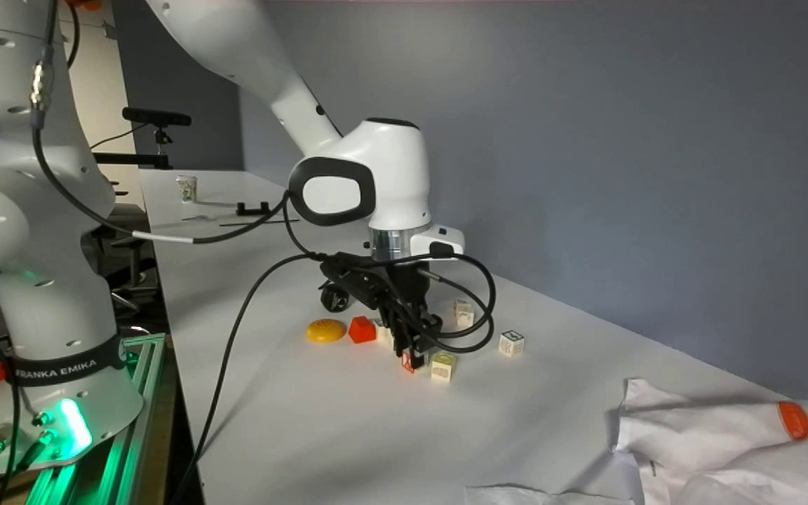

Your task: Pick up the square objects from the counter and place them on top of the other objects

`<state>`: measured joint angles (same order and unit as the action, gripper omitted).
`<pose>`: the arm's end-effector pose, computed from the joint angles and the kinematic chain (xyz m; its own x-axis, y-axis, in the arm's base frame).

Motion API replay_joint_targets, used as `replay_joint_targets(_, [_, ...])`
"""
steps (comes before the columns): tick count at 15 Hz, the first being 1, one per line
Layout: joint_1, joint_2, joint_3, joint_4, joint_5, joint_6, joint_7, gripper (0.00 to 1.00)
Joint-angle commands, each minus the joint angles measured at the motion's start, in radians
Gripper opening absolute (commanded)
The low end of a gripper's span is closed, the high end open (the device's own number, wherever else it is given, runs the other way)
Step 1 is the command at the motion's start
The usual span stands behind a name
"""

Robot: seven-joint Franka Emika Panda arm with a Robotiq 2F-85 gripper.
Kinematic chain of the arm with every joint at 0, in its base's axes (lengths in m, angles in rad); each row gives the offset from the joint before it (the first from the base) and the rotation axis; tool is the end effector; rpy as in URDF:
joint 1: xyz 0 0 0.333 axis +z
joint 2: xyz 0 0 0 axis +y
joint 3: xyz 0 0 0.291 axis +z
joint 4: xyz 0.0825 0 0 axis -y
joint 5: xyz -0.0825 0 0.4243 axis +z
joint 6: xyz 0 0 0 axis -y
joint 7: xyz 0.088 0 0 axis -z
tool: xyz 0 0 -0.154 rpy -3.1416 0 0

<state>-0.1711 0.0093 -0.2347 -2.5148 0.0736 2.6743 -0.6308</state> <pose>0.4665 -0.2015 0.1861 0.9760 0.1635 0.1439 0.1571 -0.9861 0.0550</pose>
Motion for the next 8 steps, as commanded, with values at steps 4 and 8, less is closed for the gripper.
replay_joint_targets(4, [-0.003,-0.063,0.027,-0.025,-0.013,0.019,0.012,0.09])
replay_joint_targets(8, [0.033,-0.188,0.049,-0.037,0.029,-0.019,-0.035,0.09])
